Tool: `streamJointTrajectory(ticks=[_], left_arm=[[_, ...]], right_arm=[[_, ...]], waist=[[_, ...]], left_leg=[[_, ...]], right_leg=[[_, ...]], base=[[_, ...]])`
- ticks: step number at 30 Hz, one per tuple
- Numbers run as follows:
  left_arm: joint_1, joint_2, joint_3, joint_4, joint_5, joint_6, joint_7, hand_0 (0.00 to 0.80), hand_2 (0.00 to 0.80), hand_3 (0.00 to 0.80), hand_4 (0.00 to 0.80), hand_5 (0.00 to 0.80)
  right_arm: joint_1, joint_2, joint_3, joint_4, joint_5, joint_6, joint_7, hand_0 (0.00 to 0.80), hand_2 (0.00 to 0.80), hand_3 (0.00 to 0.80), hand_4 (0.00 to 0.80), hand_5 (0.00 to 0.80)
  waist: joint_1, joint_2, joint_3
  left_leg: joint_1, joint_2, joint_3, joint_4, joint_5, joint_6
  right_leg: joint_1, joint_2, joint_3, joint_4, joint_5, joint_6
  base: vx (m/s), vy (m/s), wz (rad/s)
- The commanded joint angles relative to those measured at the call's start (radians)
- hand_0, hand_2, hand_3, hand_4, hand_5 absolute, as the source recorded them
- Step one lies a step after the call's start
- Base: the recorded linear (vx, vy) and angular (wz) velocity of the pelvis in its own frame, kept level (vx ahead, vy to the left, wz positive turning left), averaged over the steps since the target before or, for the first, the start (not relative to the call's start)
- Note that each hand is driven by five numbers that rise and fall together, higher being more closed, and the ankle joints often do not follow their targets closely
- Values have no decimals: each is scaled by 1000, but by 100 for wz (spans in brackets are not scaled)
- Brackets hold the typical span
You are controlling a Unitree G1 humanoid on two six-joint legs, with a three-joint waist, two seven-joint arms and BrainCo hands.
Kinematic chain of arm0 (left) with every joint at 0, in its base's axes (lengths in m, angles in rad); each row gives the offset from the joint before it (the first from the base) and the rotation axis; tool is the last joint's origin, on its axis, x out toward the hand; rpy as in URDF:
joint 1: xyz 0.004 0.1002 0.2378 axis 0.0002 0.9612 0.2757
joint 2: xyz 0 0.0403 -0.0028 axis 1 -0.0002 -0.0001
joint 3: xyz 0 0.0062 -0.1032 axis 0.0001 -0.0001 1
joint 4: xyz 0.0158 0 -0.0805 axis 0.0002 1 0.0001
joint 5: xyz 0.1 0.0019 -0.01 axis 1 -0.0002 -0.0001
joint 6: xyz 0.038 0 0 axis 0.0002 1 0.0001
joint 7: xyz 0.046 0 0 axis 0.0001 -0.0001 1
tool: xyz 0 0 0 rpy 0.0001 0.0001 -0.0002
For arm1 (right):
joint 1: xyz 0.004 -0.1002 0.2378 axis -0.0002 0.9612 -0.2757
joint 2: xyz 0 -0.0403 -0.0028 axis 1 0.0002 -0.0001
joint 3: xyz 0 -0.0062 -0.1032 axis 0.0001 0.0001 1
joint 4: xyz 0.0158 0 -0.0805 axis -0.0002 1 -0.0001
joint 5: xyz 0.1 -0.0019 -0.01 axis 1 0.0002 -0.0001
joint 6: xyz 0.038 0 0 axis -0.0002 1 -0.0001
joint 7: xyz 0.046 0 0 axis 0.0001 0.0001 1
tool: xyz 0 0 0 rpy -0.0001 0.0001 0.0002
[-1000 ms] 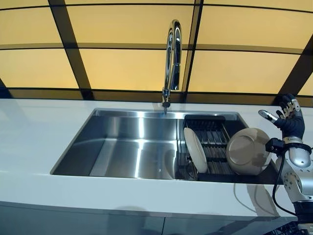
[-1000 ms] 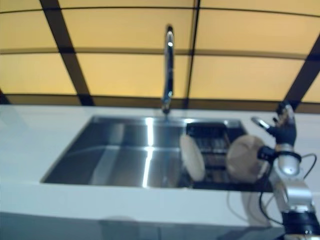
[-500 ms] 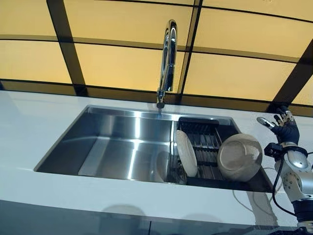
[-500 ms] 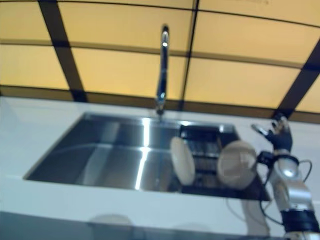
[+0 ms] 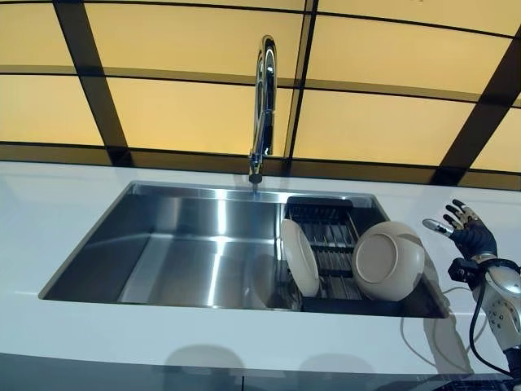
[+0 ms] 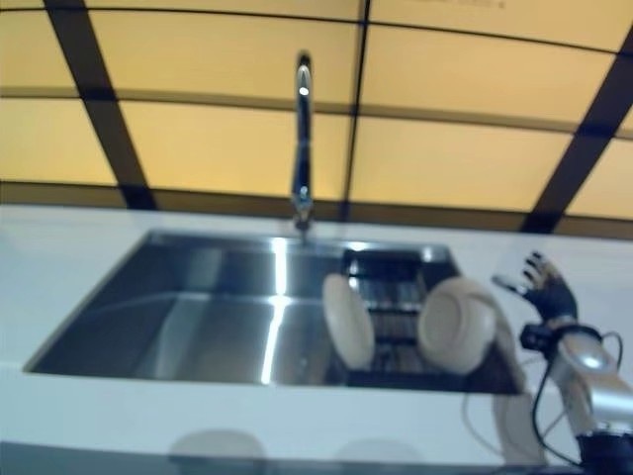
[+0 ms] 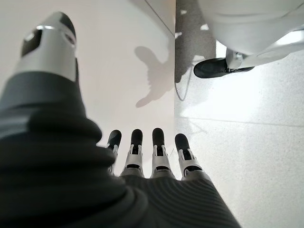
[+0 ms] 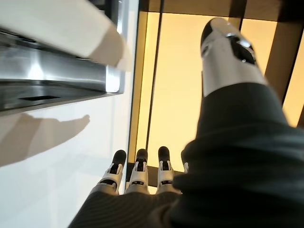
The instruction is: Take plates into dishwasher
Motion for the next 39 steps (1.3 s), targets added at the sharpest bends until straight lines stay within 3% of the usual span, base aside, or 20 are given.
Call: streamJointTrajectory(ticks=[1,8,19,39], left_arm=[[-44,53,1,41,-4,-25,17,0,0,0,0,0],[-30,54,8,46,8,-36,12,0,0,0,0,0],[-46,62,-8,41,19,-42,12,0,0,0,0,0],[-39,69,-24,36,21,-47,8,0,0,0,0,0]], right_arm=[[7,-71,-45,-14,39,-11,56,0,0,0,0,0],[71,-54,-57,-29,100,16,163,0,0,0,0,0],[182,71,-22,-137,194,85,245,0,0,0,0,0],[187,112,12,-179,254,109,182,0,0,0,0,0]], waist=[[9,-40,-47],[-3,-44,-44],[-17,-48,-28],[-9,-48,-15]], left_leg=[[-9,-53,40,14,-32,56],[0,-51,56,15,-37,59],[0,-48,74,18,-41,64],[5,-49,78,20,-45,68]], right_leg=[[-20,-6,32,66,-19,25],[-18,-8,35,73,-23,27],[-25,-8,35,77,-20,35],[-17,-9,19,78,-25,40]], base=[[0,0,0],[7,4,-4],[-2,-3,-2],[0,0,0]])
